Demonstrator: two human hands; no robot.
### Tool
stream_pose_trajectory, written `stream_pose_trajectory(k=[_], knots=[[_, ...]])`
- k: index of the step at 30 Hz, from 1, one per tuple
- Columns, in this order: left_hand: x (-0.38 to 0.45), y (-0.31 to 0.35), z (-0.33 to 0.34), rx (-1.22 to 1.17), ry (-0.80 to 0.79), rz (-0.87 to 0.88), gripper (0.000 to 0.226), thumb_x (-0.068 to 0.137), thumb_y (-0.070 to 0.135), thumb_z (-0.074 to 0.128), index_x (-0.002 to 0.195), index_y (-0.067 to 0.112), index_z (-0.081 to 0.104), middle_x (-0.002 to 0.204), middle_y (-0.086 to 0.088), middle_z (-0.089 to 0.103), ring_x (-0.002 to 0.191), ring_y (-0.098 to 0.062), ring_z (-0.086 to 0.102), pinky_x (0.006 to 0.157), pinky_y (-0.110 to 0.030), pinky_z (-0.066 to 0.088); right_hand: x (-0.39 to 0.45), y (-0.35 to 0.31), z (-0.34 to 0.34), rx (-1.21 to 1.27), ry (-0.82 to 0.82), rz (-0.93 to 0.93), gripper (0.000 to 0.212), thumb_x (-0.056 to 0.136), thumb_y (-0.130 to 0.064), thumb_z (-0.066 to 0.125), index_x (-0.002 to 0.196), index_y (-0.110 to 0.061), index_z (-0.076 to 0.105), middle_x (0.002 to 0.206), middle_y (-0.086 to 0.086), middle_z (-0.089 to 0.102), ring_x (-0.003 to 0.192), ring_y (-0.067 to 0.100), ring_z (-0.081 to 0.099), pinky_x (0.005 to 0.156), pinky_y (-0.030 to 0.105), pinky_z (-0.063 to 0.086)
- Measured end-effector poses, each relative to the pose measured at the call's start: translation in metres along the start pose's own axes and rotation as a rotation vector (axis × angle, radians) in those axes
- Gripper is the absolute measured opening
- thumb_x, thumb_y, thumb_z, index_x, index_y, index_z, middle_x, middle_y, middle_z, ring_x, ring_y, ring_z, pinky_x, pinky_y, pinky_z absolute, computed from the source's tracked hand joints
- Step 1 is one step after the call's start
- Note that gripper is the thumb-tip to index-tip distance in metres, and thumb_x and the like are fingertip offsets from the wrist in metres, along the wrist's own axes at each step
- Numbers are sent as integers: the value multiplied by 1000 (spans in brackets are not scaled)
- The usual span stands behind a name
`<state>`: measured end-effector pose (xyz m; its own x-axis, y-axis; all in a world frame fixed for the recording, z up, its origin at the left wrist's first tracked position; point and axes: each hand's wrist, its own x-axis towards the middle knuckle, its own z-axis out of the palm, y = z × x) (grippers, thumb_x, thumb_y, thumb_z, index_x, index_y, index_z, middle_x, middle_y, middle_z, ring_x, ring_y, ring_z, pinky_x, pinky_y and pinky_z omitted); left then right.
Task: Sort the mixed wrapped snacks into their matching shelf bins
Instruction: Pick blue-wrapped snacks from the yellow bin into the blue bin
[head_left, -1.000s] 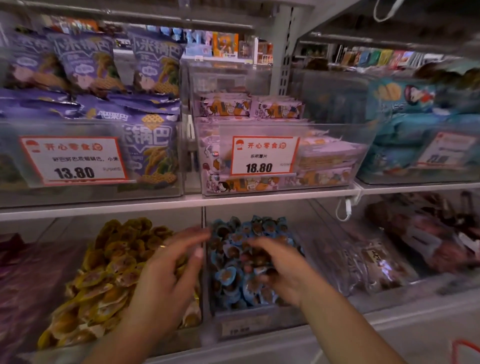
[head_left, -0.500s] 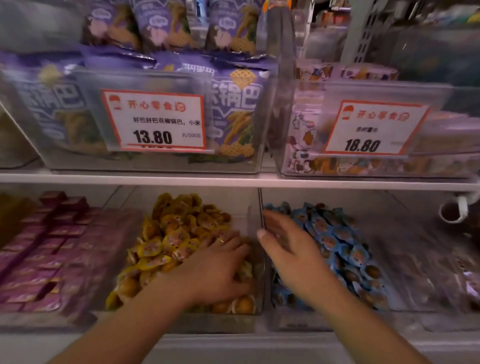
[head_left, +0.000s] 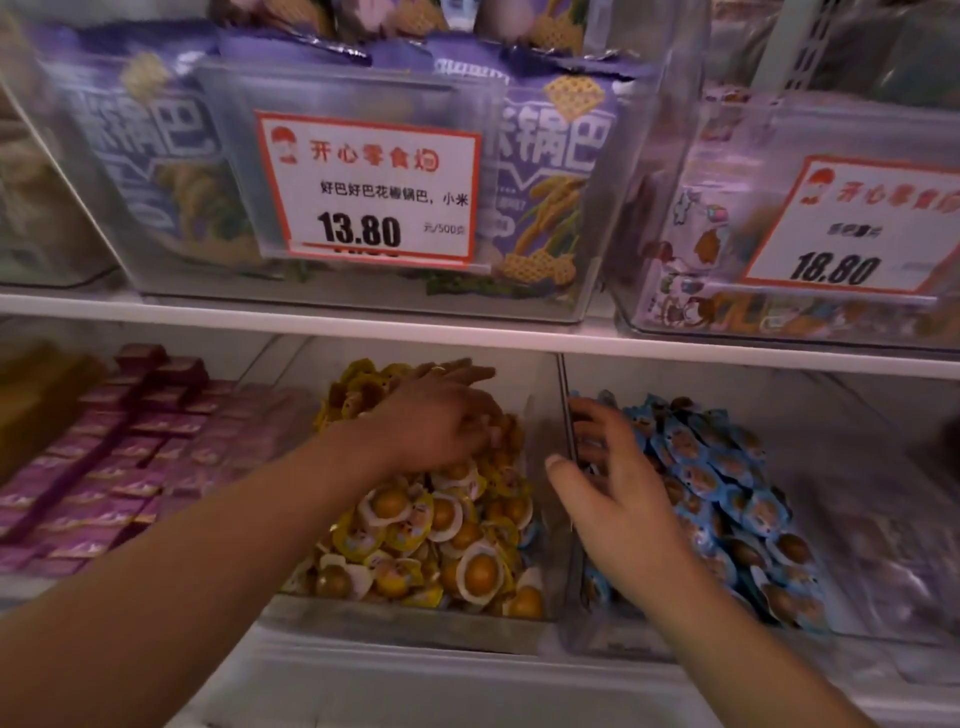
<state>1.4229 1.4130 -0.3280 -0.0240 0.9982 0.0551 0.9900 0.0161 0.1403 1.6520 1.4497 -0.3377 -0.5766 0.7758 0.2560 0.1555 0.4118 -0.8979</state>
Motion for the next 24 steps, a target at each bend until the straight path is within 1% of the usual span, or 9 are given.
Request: stream_pose_trajectory(k=[1,3,5,7,9,12,16,21,24], knots=[[-2,12,2,-19,3,52,39,92,55,54,126,38,62,153,5,42,143,-18,35,115,-44,32,0,0,0,-1,-1,4,41,82,-42,58,116,-59,42,110,-42,53,108,-13,55,87,18,50],[-6,31,8,-40,-84,111,36,87,51,59,118,35,63,129,4,59,118,-20,57,95,-37,48,0,-2,0,-4,1,9,42,83,-41,58,118,-58,41,109,-45,51,108,-16,53,82,9,48],[-7,31,10,-19,-165,57,31,89,42,57,118,30,61,117,1,61,106,-22,61,82,-32,49,0,-3,-1,0,3,11,44,83,-41,58,121,-55,41,108,-46,51,107,-17,53,81,5,46],[-8,16,6,111,-134,-2,33,94,40,51,124,30,61,123,1,59,114,-23,57,94,-36,47,0,-2,-1,3,3,15,45,83,-41,58,124,-52,42,108,-44,52,107,-15,54,84,10,48],[-8,-5,0,253,-112,-49,36,96,47,43,123,34,63,129,5,57,122,-22,51,107,-42,35,-1,-2,-1,5,3,17,48,83,-41,58,129,-45,44,109,-41,52,108,-13,54,90,21,51],[-5,-23,-1,305,-163,-108,46,90,59,37,118,36,65,127,8,54,121,-22,49,104,-43,29,-1,-2,-1,-6,-5,28,52,82,-45,57,133,-44,44,112,-38,52,110,-12,54,96,30,52],[0,-25,4,285,-199,-118,59,80,72,43,130,44,58,138,7,49,126,-24,44,106,-47,27,-1,-2,0,-19,-8,31,51,82,-46,57,130,-50,41,114,-38,50,111,-14,52,98,32,52],[3,-12,19,363,-216,-80,50,90,64,46,137,49,51,157,-3,29,141,-33,30,115,-54,17,0,-3,0,-26,-6,31,56,79,-51,55,133,-47,41,120,-31,50,113,-13,51,98,34,52],[3,-5,22,348,-184,-87,46,88,59,54,131,42,58,152,-3,33,137,-30,35,116,-51,18,-1,-3,0,-21,-2,40,56,80,-48,56,134,-45,42,120,-27,52,111,-12,52,97,36,53]])
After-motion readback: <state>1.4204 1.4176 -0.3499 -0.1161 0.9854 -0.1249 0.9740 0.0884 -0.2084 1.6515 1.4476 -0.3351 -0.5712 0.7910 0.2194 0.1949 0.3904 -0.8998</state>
